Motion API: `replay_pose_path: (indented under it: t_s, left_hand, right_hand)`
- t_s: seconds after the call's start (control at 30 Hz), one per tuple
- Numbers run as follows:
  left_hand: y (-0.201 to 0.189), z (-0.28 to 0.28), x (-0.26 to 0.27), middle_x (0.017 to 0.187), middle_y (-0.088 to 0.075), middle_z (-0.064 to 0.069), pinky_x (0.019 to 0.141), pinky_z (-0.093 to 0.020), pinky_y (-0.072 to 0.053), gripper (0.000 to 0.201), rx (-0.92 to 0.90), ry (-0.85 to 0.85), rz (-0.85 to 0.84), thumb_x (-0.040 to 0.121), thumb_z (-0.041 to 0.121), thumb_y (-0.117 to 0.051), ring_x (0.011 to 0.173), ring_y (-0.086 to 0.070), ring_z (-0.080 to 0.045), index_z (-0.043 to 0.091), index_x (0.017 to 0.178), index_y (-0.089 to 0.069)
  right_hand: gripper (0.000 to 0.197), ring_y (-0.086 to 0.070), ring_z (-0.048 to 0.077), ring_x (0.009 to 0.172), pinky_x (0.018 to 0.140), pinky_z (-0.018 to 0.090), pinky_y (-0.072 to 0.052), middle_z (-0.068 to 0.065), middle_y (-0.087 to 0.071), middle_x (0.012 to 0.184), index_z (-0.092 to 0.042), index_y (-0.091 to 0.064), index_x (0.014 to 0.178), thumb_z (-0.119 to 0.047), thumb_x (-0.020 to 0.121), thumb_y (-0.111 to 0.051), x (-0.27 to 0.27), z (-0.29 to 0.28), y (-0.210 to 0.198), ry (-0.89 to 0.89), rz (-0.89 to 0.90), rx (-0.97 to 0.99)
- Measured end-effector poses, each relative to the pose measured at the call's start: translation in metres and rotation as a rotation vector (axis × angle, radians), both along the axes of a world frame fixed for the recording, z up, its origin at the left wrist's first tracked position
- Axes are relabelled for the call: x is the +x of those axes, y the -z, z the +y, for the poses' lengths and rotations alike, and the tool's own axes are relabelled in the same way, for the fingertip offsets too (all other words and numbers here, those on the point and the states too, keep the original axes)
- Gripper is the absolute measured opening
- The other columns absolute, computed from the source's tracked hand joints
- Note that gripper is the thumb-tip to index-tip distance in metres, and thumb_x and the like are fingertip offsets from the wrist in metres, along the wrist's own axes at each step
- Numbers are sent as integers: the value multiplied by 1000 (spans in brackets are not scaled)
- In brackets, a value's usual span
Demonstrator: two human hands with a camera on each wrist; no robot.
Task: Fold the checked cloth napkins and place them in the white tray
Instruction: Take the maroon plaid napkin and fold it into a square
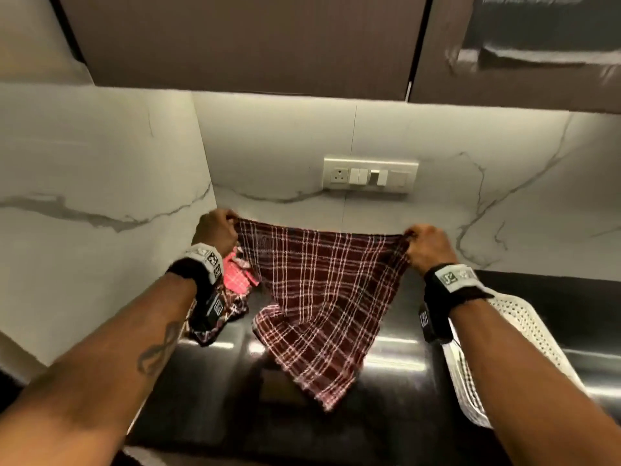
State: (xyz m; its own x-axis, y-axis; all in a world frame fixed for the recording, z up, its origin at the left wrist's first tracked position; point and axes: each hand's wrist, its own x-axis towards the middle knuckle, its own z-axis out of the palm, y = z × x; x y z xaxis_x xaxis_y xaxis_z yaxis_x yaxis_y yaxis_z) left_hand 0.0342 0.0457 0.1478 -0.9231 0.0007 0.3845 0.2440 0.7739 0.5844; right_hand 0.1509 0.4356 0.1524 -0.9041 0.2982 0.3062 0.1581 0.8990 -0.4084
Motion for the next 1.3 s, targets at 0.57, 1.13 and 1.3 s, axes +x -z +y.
replay_pose_path:
  t_s: [0.57,1.13,1.3]
  left_hand:
    - [10,-47,100,79,-63,10,65,-28,-50,17,382,171,280,95,16,-54,65,-60,-12,31,99,-58]
    - [235,-111,271,83,-71,9,76,-38,-57,24,21,152,-397,89,13,-70,79,-68,-13,35,83,-64]
    - [225,-110,271,83,-71,5,75,-34,-55,7,66,155,-440,91,14,-70,78,-68,-12,21,91,-69]
  right_hand:
    - [18,-58,1,82,75,1,-37,-1,-69,83,-18,-75,95,-4,89,-65,98,5,6,-218,351,-261]
    - [29,-67,-2,80,77,10,-48,-11,-73,85,-30,-70,83,-2,88,-69,260,-4,210,-215,-387,-346]
    - [22,-70,7,80,74,15,-54,-2,-76,84,-14,-74,89,4,92,-62,267,-1,180,-326,-557,-587]
